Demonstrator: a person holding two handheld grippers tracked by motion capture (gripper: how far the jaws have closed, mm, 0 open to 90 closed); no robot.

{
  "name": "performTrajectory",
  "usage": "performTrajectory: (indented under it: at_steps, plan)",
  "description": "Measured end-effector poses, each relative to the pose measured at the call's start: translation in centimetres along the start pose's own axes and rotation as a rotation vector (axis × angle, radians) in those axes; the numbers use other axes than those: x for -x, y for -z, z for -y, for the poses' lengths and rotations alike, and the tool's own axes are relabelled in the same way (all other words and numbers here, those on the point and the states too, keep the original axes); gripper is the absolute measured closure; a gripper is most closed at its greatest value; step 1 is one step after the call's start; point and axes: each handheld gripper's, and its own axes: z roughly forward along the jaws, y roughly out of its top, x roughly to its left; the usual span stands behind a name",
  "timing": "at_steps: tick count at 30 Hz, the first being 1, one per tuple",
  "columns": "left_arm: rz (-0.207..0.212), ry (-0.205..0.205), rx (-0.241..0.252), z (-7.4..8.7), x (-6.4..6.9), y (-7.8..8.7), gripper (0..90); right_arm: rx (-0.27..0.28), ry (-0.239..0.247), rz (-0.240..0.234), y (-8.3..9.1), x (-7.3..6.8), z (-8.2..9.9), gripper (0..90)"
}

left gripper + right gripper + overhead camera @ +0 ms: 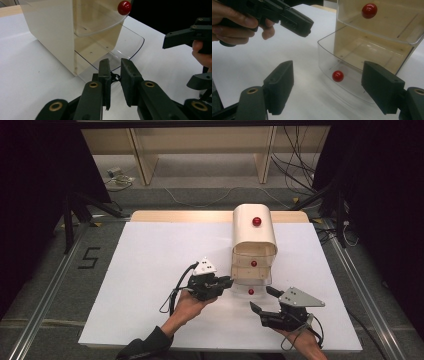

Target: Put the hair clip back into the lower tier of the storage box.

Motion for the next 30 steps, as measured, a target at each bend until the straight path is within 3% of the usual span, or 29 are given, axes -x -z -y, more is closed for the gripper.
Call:
performTrajectory:
  at_steps: [18, 30]
  plan:
    - [0.002, -0.011, 0.016, -1.0, 0.3, -1.2, 78.4, -0.006, 0.002, 0.0, 0.0, 0.0, 0.0, 26.9]
    - [0.002, -0.021, -0.001, -1.8, 0.5, -2.3, 78.3, -0.007, -0.001, 0.001, 0.1, 0.0, 0.0, 26.9]
